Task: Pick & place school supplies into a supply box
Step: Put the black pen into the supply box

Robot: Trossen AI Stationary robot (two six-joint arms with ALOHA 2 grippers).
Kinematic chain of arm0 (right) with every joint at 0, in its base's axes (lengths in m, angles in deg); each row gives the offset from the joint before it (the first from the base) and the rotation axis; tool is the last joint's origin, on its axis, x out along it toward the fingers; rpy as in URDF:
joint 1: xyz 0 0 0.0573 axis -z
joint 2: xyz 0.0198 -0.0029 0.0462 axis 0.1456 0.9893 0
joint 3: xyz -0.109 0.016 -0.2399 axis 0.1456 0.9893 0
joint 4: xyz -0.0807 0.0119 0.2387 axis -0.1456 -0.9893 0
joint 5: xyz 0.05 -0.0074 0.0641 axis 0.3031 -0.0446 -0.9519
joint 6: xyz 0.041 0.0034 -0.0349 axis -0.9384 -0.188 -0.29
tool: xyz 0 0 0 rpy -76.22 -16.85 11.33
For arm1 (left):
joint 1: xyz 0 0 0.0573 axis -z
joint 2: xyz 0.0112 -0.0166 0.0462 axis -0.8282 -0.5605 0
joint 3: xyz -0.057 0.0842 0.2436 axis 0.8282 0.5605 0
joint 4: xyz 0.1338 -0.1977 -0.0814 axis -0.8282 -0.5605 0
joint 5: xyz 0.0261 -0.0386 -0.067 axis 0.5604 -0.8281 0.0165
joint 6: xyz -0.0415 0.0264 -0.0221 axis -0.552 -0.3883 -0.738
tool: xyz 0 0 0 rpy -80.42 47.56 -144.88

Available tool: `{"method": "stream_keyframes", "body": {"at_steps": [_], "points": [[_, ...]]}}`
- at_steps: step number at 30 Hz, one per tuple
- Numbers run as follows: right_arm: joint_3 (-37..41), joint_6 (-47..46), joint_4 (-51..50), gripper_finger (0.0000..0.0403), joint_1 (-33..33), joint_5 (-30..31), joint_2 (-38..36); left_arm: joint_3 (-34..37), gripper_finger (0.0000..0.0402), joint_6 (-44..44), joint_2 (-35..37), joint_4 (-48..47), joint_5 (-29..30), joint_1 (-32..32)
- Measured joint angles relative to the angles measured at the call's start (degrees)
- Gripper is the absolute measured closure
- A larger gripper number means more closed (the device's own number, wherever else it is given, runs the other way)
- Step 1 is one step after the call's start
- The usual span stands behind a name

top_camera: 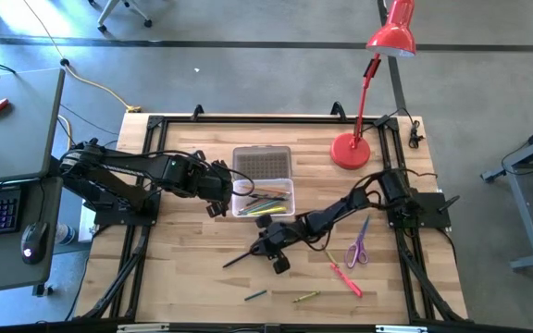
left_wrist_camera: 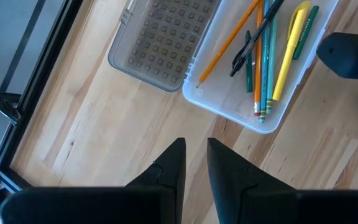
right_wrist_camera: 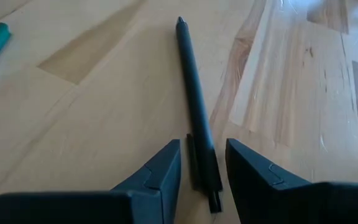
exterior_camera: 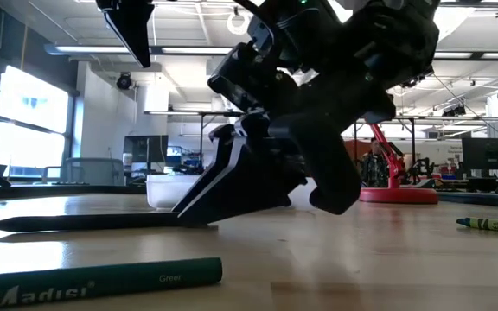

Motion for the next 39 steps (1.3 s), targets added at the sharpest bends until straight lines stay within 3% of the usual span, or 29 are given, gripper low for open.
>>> {"method": "stream_keyframes", "body": {"at_steps": [6,14,20,25,30,33,39], "points": [[-0.1,0.0,-0.7,0.0308,0.0,-0.4,1.0,0.0,0.0307,0.1,0.0,0.0,0.0,0.0],[0.0,-1.6,0.8,0.0392,0.0,-2.5,-0.6,0.0,0.0307,0.1,0.0,-0.1,0.0,0.0],[0.1,-3.8,-0.5,0.0377,-0.4,0.2,-6.6,0.0,0.0307,0.1,0.0,-0.1,0.0,0.0],[0.2,-0.6,-8.5,0.0386,-0.5,6.7,-13.1,0.0,0.0307,0.1,0.0,-0.1,0.0,0.0],[0.0,1.3,-20.4,0.0395,1.0,21.0,-19.0,0.0,0.0307,0.1,0.0,-0.2,0.0,0.0],[0.1,-2.5,-27.2,0.0388,2.8,27.0,-19.7,0.0,0.0307,0.1,0.0,-0.2,0.0,0.0],[1.4,-11.1,-34.7,0.0378,7.3,23.1,-19.2,0.0,0.0307,0.1,0.0,-0.1,0.0,0.0]]}}
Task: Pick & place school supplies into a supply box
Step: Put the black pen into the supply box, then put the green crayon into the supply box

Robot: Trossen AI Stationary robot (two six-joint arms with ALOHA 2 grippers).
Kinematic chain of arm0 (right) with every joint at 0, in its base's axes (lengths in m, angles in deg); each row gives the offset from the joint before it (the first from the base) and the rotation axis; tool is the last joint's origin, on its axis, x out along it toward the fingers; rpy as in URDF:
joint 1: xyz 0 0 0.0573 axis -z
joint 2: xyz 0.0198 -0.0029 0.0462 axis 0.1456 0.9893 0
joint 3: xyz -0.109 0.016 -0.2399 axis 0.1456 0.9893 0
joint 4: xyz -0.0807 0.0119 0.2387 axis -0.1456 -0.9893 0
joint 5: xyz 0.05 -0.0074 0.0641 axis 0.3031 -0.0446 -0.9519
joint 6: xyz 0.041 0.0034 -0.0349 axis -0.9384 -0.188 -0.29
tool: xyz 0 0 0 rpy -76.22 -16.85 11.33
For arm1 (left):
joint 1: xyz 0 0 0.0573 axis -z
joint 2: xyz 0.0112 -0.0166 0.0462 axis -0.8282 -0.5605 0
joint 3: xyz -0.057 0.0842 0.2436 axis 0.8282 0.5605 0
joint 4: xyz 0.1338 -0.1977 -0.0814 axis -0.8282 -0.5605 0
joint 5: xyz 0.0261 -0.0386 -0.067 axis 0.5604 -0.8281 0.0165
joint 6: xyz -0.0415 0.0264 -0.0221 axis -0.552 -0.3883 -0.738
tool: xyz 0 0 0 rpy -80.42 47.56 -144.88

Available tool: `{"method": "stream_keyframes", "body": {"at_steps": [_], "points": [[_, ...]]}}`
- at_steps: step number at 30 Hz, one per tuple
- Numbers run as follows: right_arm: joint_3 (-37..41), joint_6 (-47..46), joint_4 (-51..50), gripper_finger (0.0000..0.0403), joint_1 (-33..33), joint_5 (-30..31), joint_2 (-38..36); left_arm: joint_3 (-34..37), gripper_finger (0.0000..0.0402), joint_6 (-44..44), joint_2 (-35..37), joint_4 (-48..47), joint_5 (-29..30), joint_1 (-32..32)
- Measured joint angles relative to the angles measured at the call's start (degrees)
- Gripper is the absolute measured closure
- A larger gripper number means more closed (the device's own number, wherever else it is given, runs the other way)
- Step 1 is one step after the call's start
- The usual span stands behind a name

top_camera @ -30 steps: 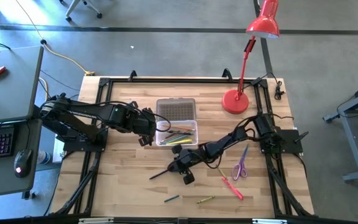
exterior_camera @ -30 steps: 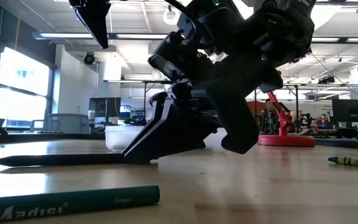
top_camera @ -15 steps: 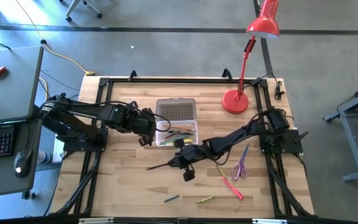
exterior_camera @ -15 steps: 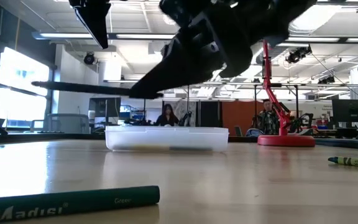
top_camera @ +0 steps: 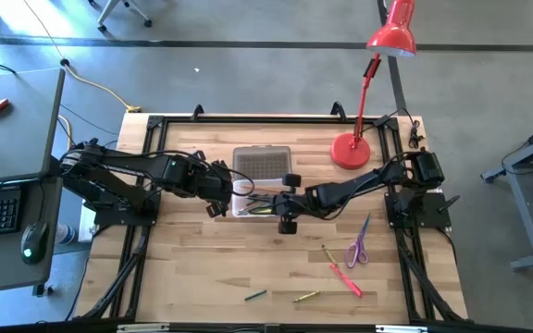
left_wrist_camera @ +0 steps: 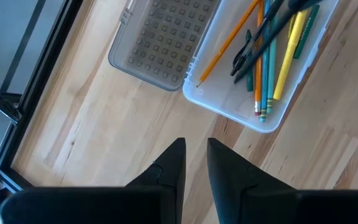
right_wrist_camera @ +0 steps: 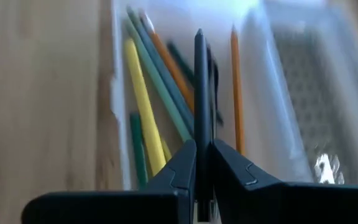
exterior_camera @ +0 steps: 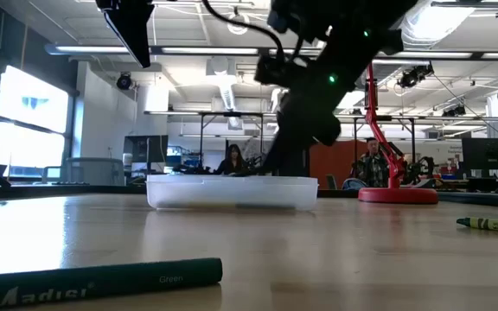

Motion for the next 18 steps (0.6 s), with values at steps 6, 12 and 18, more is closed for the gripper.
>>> {"method": "stream_keyframes", "body": {"at_steps": [6,12,18], "points": [[3.3,-0.7,1.3,0.0379,1.5,-0.2,0.0,0.0,0.0307,0.0,0.0,0.0,0.0,0.0],[3.5,-0.4,2.2,0.0349,0.8,-0.1,-0.1,0.0,0.0307,0.0,0.0,0.1,0.0,0.0],[3.5,2.3,6.2,0.0315,-2.0,0.1,-0.4,0.0,0.0307,0.0,0.0,0.1,0.0,0.0]]}}
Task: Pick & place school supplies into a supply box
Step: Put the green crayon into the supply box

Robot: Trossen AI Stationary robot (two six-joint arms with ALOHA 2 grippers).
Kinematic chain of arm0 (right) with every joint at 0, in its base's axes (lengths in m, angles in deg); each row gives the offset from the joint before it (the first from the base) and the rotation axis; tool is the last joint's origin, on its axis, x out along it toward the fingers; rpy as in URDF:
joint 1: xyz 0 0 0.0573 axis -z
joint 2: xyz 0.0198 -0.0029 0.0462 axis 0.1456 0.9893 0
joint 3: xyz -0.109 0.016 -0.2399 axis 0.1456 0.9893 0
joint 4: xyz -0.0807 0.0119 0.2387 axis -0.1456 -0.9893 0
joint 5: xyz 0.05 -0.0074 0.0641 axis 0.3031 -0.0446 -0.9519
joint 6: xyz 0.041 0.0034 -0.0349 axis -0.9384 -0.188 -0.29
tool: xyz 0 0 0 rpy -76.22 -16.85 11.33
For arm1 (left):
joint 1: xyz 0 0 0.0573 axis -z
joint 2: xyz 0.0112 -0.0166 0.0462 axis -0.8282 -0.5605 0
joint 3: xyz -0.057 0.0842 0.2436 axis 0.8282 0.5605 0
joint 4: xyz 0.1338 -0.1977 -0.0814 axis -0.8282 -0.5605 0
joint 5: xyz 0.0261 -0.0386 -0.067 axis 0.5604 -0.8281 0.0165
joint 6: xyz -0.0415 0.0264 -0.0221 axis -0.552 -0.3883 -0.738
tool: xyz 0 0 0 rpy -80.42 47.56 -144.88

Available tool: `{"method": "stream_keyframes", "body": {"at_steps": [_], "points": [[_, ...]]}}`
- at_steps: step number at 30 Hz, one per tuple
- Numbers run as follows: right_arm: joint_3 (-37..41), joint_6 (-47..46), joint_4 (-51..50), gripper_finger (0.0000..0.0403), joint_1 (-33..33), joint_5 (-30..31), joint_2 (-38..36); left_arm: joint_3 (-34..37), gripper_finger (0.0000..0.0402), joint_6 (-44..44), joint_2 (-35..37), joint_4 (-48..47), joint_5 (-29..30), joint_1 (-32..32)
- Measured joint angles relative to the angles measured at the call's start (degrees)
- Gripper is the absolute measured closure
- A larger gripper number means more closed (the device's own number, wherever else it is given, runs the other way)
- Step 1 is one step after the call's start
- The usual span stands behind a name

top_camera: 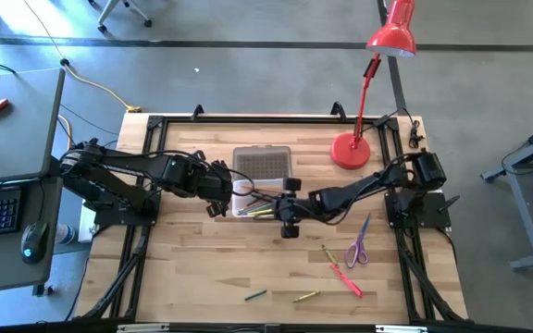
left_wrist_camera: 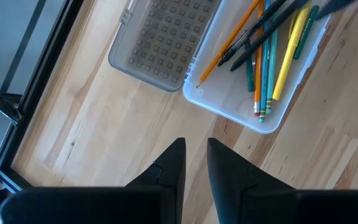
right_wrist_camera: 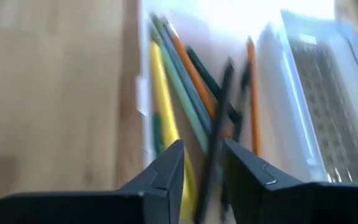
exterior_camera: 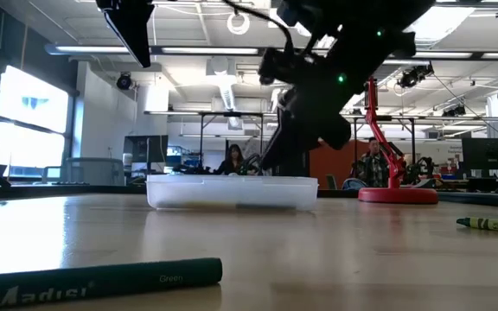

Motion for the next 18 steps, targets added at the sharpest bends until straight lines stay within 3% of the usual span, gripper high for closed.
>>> {"method": "stream_keyframes", "body": {"at_steps": [4,9,11,14,18], "points": [[0.0,1.6,7.1,0.0297,-3.6,-1.9,-0.2,0.0,0.0307,0.0,0.0,0.0,0.0,0.0],[0.0,3.8,12.9,0.0289,-8.4,-16.4,-0.2,0.0,0.0307,0.0,0.0,0.0,0.0,0.0],[0.0,3.6,13.3,0.0292,-10.2,-19.5,-0.2,0.0,0.0307,0.0,0.0,0.1,0.0,0.0],[0.0,1.7,13.0,0.0297,-12.7,-18.1,-0.2,0.0,0.0307,0.0,0.0,0.8,-2.9,0.0],[0.0,0.9,12.3,0.0304,-14.9,-14.7,-0.2,0.0,0.0307,0.0,0.0,4.4,-12.6,0.0]]}}
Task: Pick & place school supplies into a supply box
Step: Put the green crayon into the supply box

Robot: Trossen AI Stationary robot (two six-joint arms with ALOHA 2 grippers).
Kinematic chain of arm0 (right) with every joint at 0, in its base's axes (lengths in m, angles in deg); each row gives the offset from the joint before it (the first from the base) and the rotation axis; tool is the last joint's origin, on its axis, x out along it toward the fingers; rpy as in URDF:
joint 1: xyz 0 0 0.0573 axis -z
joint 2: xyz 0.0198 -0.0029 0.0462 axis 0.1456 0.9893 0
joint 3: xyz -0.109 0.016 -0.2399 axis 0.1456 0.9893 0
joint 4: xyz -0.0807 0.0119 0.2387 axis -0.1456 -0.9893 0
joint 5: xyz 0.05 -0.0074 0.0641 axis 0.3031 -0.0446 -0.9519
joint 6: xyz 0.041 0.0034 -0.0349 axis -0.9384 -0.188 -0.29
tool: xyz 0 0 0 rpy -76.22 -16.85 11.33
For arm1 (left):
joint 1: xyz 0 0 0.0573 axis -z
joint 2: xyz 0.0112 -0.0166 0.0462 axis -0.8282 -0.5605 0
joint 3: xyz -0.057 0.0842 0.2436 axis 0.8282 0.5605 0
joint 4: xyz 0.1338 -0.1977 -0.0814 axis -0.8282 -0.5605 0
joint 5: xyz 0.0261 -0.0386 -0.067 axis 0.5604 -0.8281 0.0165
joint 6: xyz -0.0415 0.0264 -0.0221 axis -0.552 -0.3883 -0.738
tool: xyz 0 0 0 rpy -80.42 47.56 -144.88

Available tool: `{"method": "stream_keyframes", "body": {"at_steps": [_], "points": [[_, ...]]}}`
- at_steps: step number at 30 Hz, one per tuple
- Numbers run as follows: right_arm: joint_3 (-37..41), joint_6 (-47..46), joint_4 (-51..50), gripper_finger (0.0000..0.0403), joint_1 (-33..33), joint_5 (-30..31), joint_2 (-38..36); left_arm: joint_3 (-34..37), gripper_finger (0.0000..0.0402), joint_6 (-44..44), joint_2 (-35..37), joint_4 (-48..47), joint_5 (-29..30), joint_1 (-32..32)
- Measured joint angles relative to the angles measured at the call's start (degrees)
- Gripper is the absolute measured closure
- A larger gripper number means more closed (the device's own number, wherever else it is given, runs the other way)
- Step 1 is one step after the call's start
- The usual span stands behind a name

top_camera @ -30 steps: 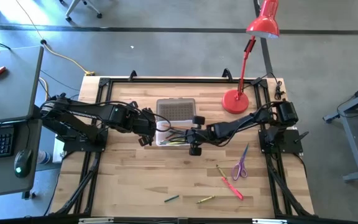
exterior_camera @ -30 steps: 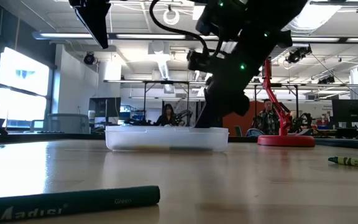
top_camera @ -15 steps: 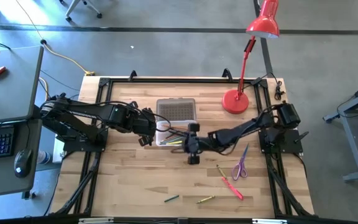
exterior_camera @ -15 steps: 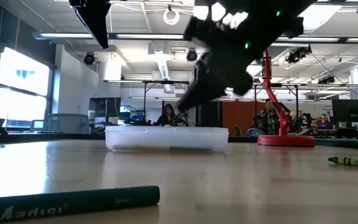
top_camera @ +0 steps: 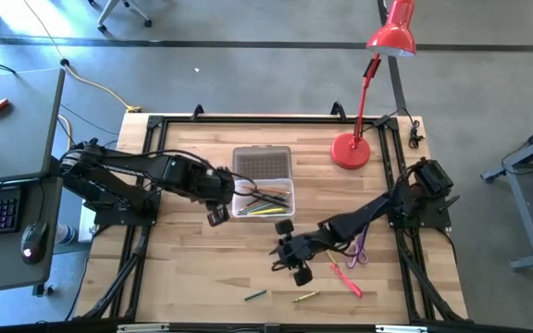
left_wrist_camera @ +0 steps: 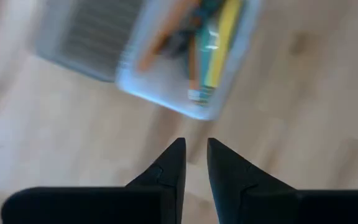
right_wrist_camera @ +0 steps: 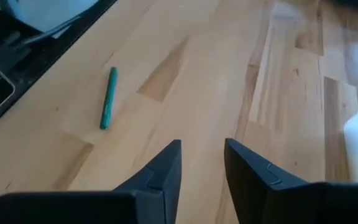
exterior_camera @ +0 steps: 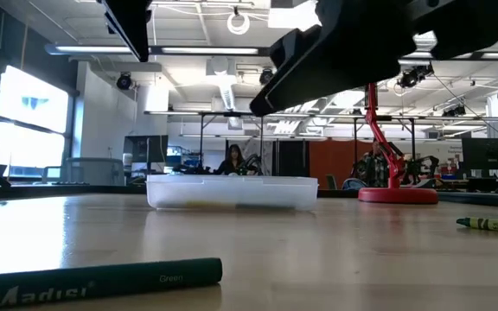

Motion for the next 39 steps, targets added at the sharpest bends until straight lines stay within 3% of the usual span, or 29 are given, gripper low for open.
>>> {"method": "stream_keyframes", "body": {"at_steps": [4,8,18,22,26,34,39], "points": [[0.0,-3.0,-2.4,0.0309,-1.8,0.3,0.0,0.0,0.0307,0.9,0.0,2.2,-7.8,0.0],[0.0,-12.4,-12.8,0.0312,-3.4,0.3,-2.3,0.0,0.0307,1.3,0.0,2.7,-6.7,0.0],[0.0,-52.1,-43.3,0.0317,-8.7,6.1,-11.1,0.0,0.0307,1.5,0.0,2.7,-3.8,0.0],[0.0,-66.4,-51.9,0.0317,-9.9,4.9,-11.1,0.0,0.0307,1.5,0.0,2.7,-3.8,0.0],[0.0,-68.7,-55.5,0.0317,-10.0,1.4,-8.4,0.0,0.0307,1.5,0.0,2.9,-3.8,0.0],[0.0,-68.5,-51.9,0.0317,-8.9,-1.7,-5.0,0.0,0.0307,1.5,0.0,2.9,-3.6,0.0],[0.0,-68.3,-51.5,0.0317,-8.6,-0.1,-5.0,0.0,0.0307,1.5,0.0,3.0,-3.6,0.0]]}}
